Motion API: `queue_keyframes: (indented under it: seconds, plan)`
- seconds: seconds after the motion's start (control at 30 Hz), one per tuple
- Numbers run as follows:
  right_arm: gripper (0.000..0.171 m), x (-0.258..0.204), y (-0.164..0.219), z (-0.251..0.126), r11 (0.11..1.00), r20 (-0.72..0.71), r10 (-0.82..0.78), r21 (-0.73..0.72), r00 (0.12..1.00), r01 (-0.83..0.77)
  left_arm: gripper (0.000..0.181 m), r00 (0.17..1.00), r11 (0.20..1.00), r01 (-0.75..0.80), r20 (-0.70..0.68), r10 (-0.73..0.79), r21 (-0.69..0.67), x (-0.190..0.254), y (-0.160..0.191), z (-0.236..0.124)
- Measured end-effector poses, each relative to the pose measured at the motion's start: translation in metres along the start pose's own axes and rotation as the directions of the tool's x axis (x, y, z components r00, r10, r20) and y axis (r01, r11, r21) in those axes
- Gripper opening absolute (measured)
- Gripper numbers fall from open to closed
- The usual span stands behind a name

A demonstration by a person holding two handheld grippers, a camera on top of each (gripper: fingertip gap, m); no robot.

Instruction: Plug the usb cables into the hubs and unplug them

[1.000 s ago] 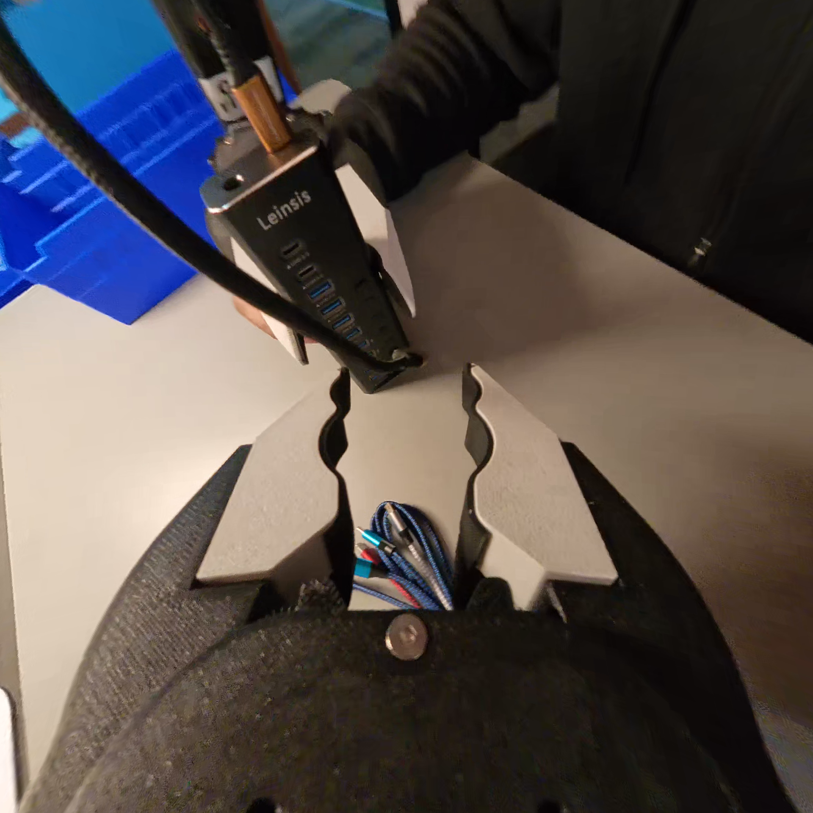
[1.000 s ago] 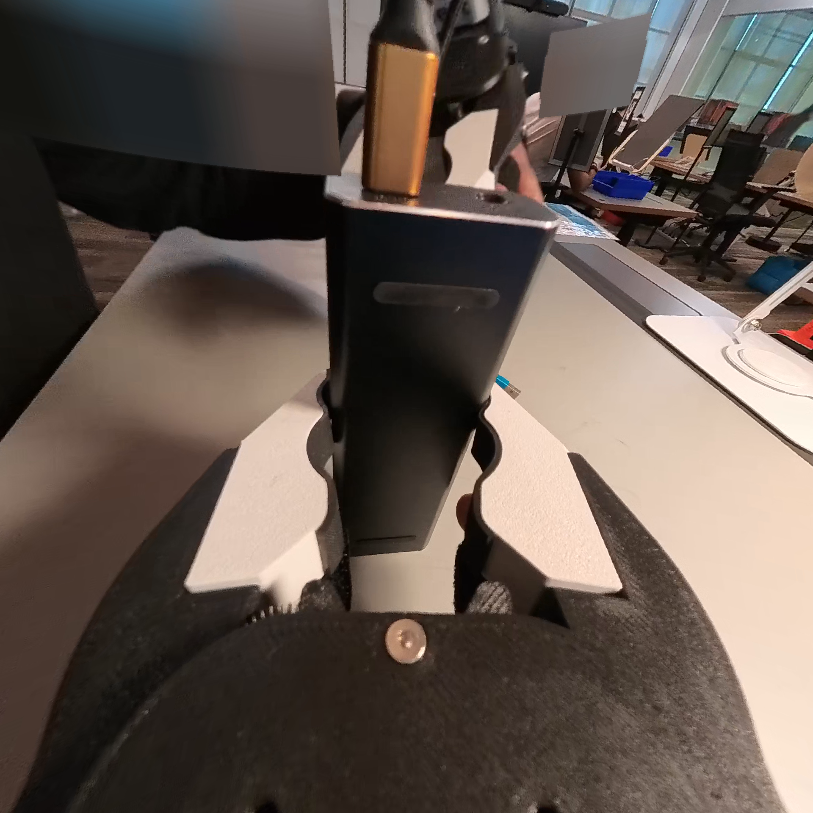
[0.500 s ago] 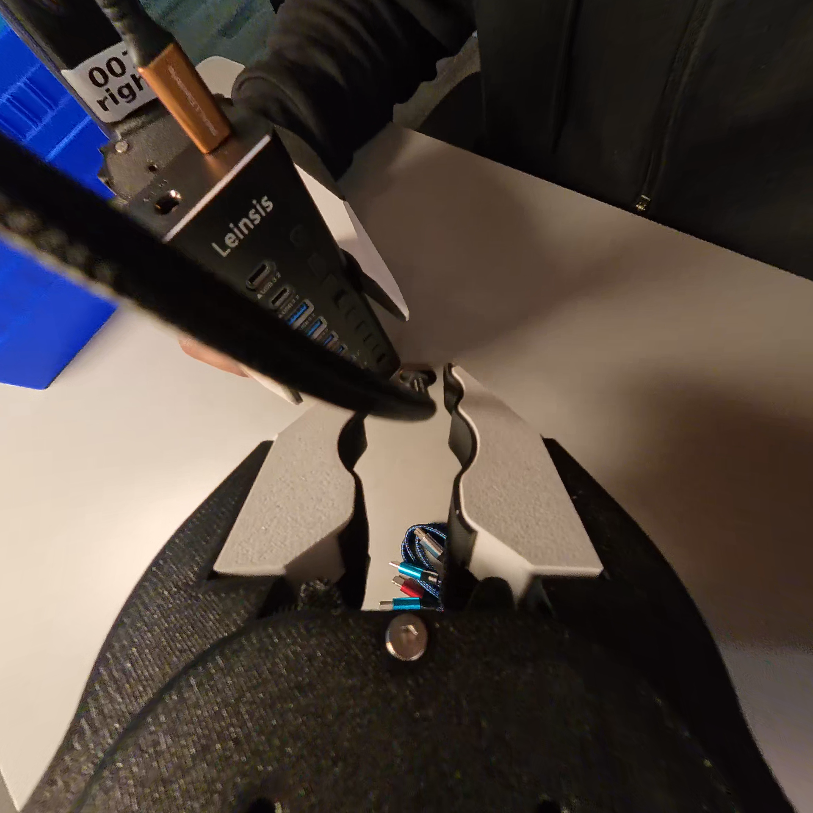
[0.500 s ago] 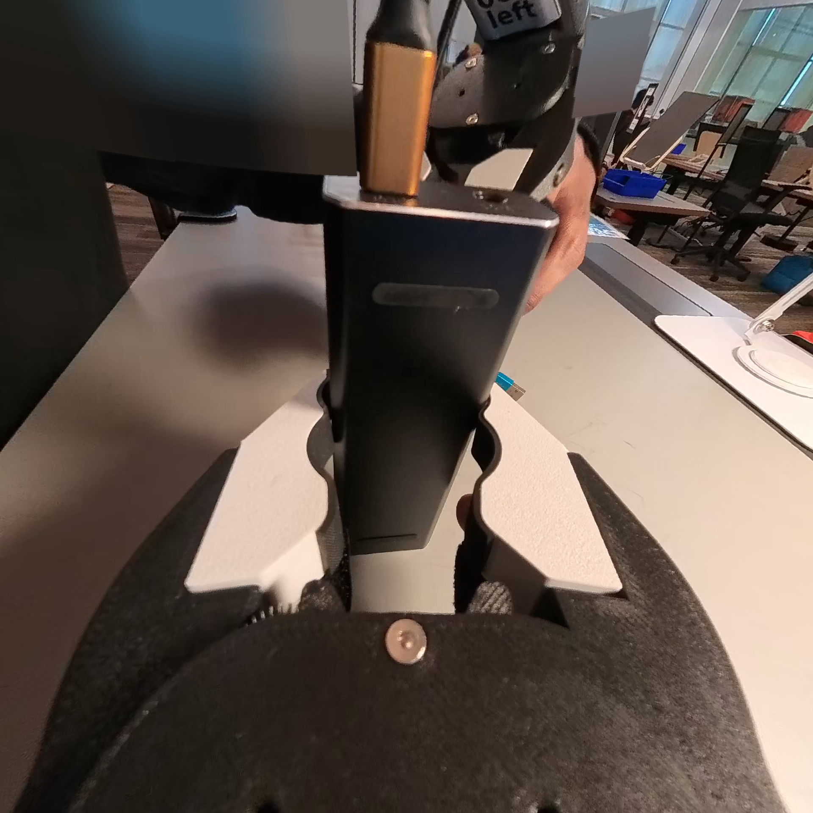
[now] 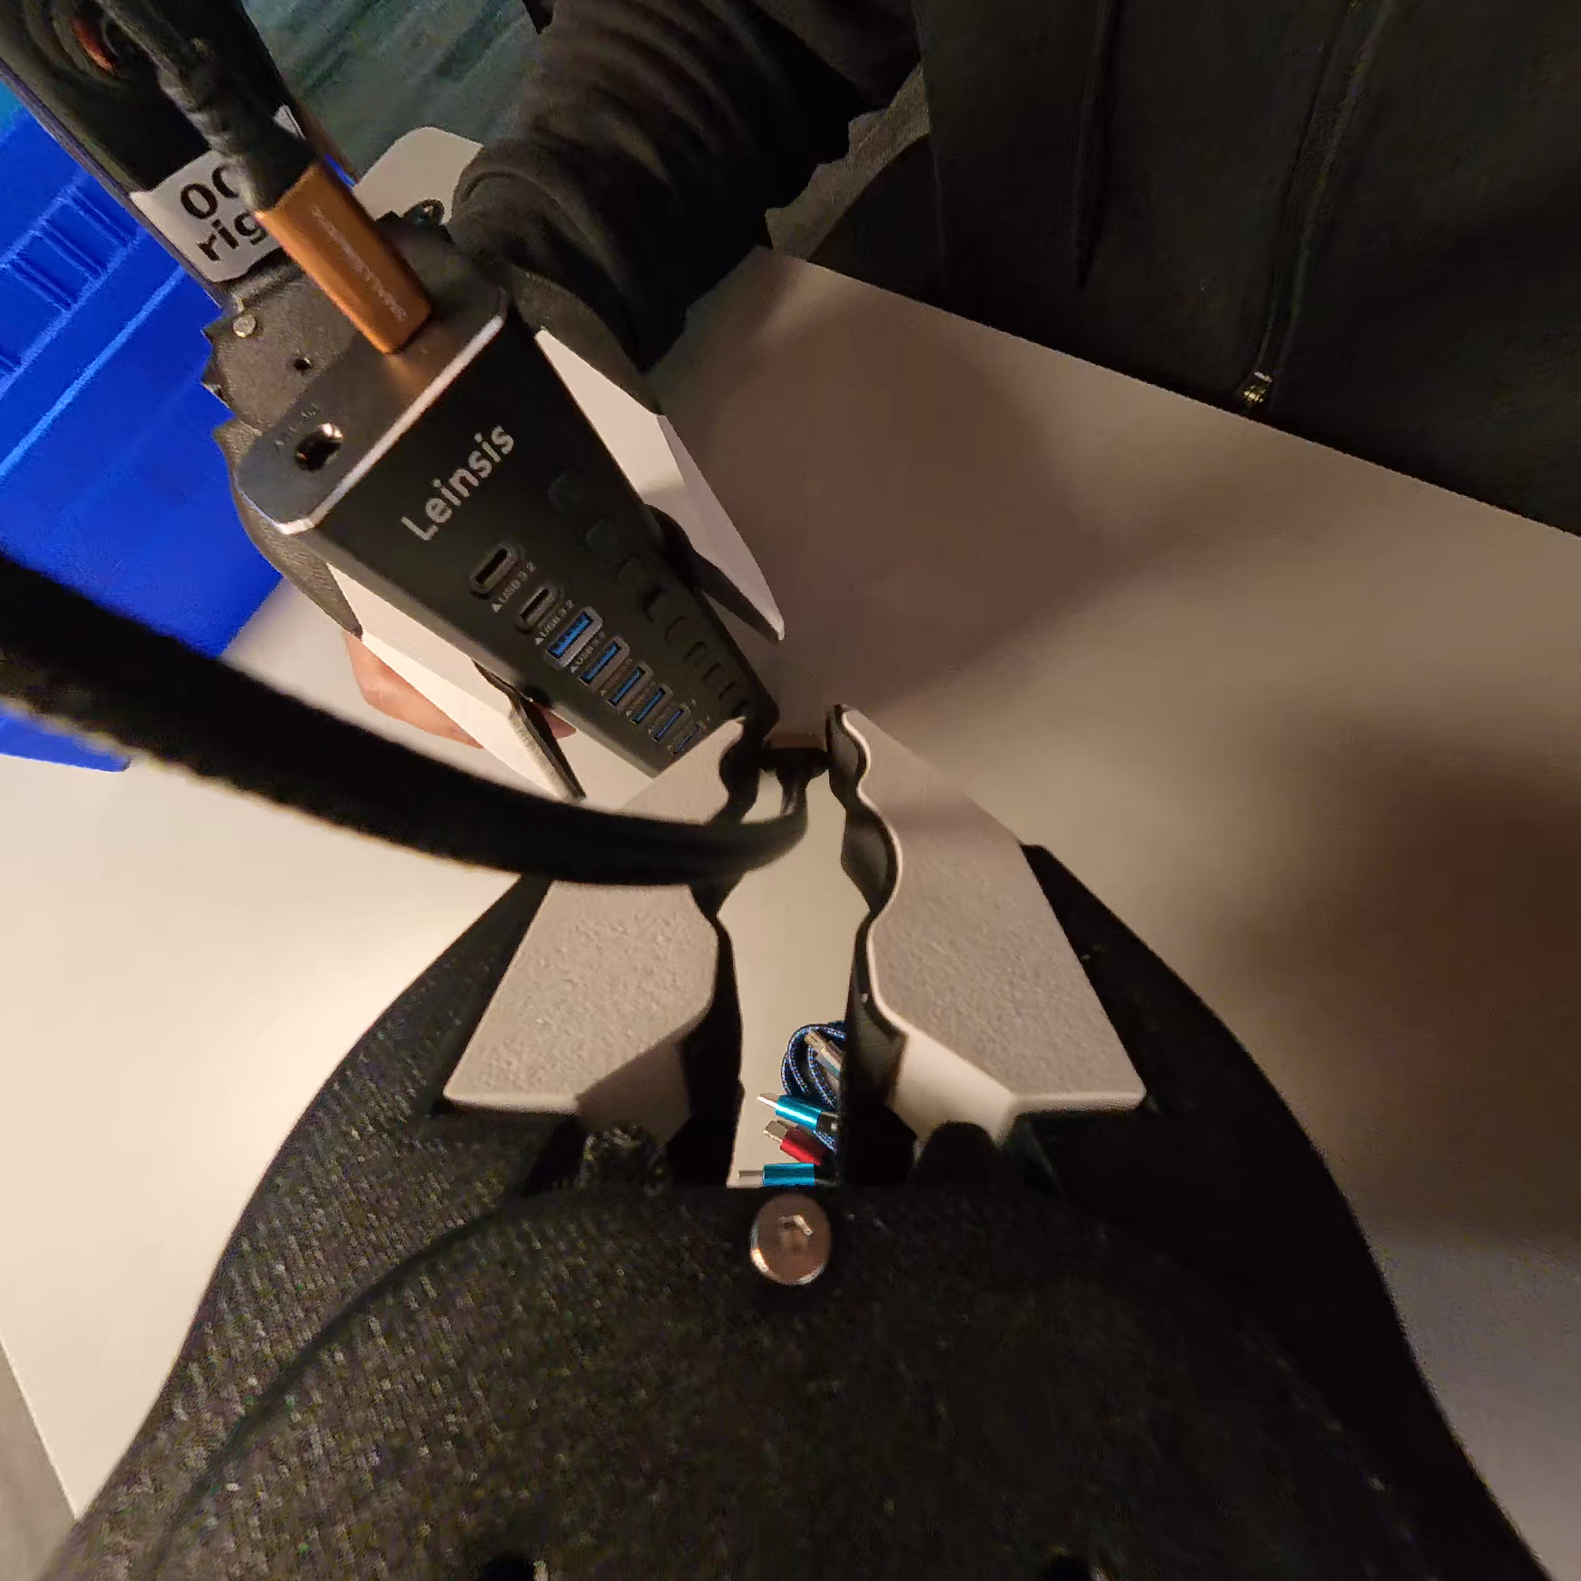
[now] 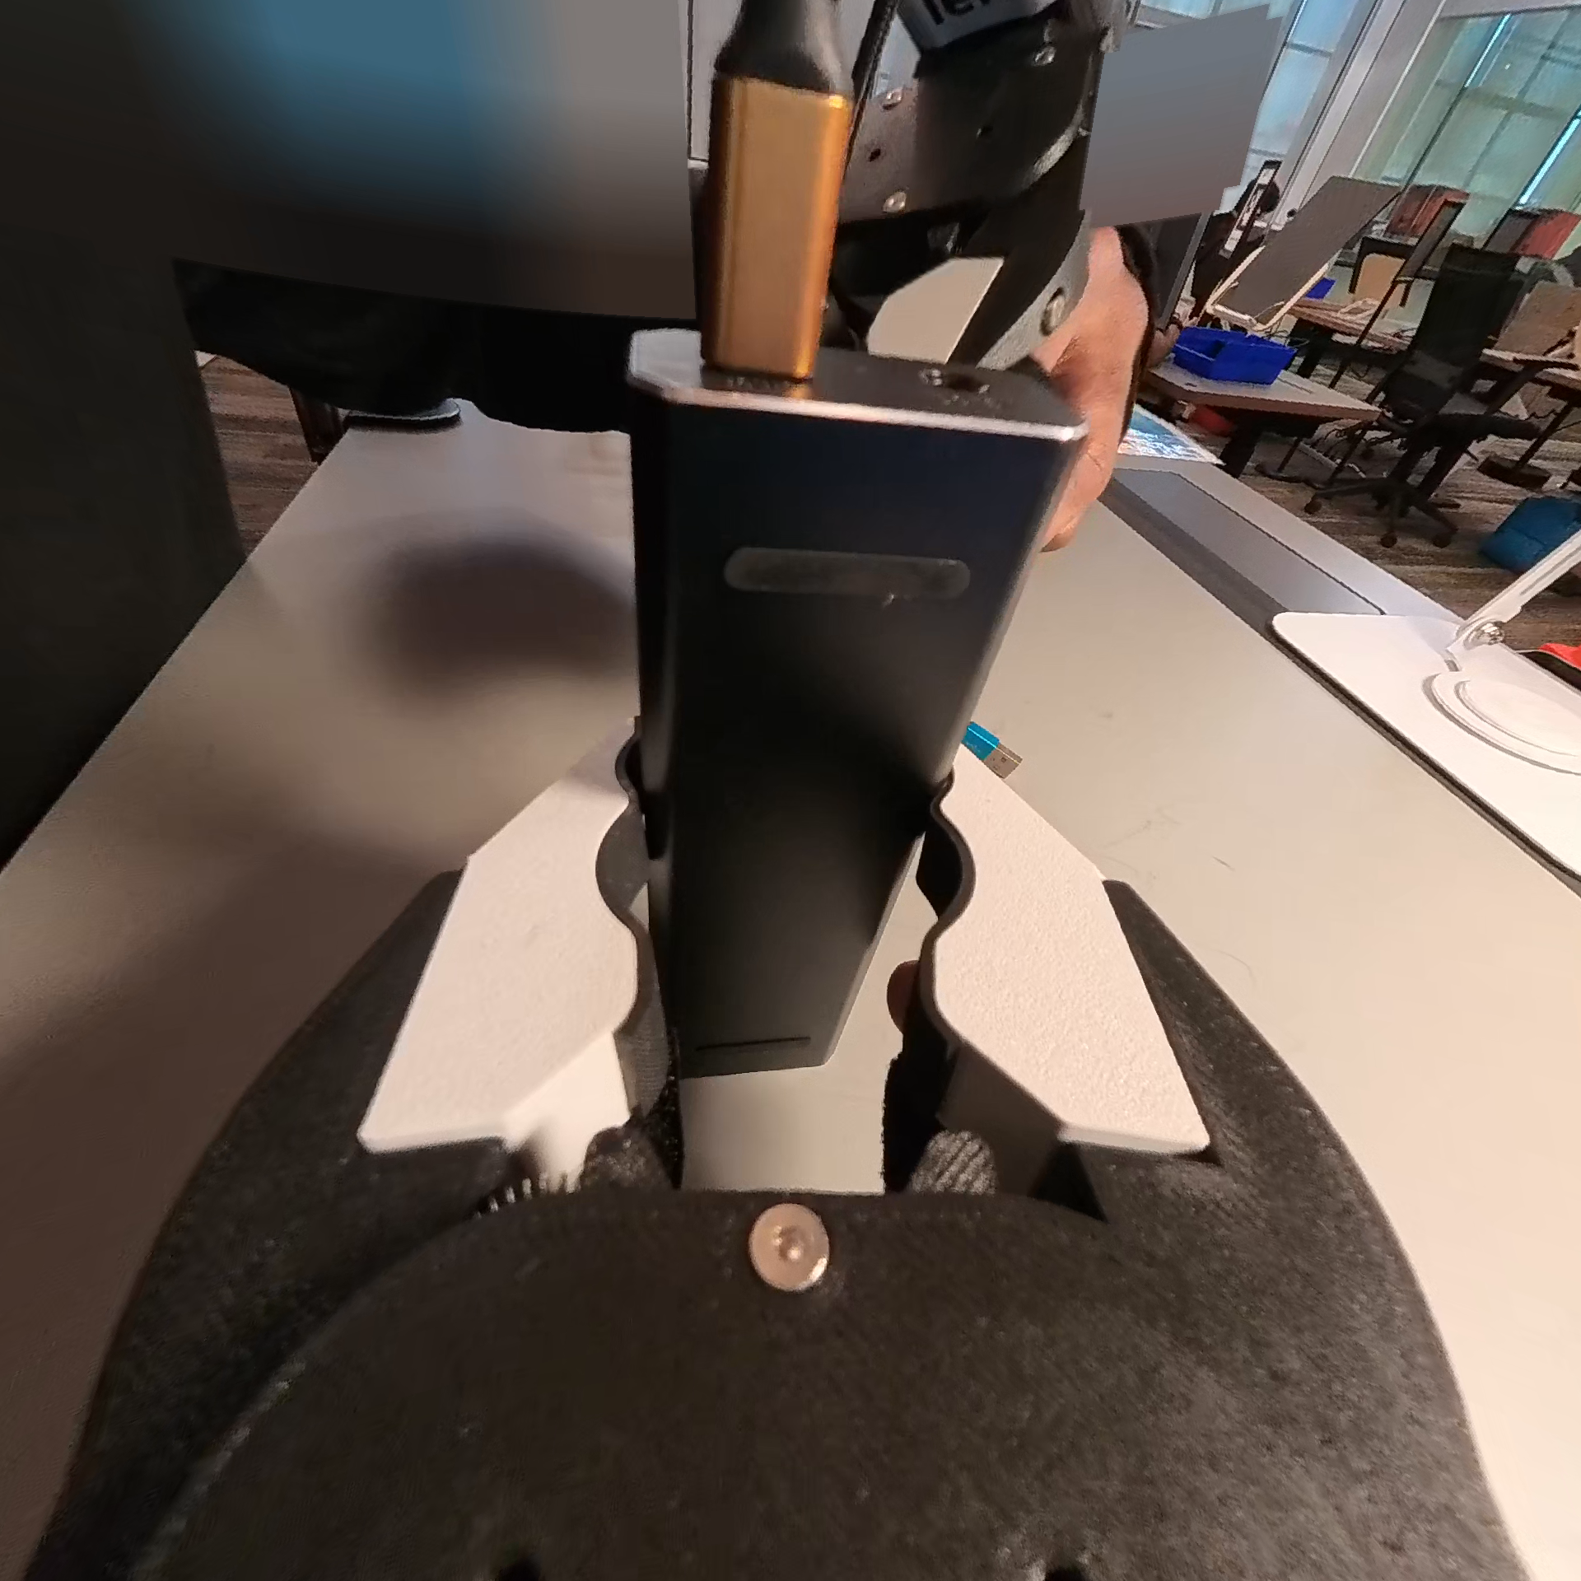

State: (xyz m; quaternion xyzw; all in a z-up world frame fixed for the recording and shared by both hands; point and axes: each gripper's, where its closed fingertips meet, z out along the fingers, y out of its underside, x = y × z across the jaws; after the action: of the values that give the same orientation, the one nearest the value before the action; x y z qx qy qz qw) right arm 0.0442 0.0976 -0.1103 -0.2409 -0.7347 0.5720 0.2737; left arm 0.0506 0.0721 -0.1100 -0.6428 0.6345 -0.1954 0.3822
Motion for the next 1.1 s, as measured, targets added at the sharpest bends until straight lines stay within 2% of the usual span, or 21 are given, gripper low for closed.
queue_keyframes:
  seconds: [0.13,0.27,0.37,0.5,0.6,0.8,0.93,1.1]
  plan:
    - [0.062,0.0,0.0,-0.001,1.0,-0.001,-0.003,0.0,1.0,0.003,0.017,0.998,1.0,0.004,0.067,-0.004,-0.006,-0.006,0.002,-0.003]
    - [0.062,0.0,0.001,-0.001,1.0,-0.008,-0.012,-0.003,1.0,0.011,0.017,0.967,0.996,0.04,0.246,-0.06,0.085,-0.021,-0.01,-0.013]
    - [0.063,0.001,0.001,-0.002,1.0,-0.017,-0.024,-0.011,1.0,0.024,0.017,0.912,0.973,0.099,0.372,-0.173,0.209,-0.028,-0.019,-0.02]
    - [0.063,0.002,0.002,-0.002,0.999,-0.028,-0.031,-0.012,0.999,0.031,0.017,0.777,0.892,0.2,0.489,-0.396,0.405,-0.038,-0.027,-0.031]
    - [0.063,0.002,0.001,-0.001,1.0,-0.031,-0.028,-0.006,0.999,0.028,0.015,0.656,0.766,0.236,0.484,-0.58,0.598,-0.043,-0.032,-0.036]
    - [0.062,0.001,0.001,-0.002,1.0,-0.027,-0.016,0.004,1.0,0.016,0.013,0.486,0.591,0.209,0.441,-0.754,0.779,-0.059,-0.028,-0.033]
    - [0.063,0.001,0.001,-0.002,1.0,-0.026,-0.015,0.004,1.0,0.015,0.013,0.408,0.457,0.185,0.355,-0.841,0.87,-0.068,-0.026,-0.029]
    - [0.063,0.001,0.001,-0.003,1.0,-0.021,-0.012,0.006,1.0,0.012,0.014,0.357,0.377,0.141,0.308,-0.882,0.916,-0.068,-0.025,-0.021]
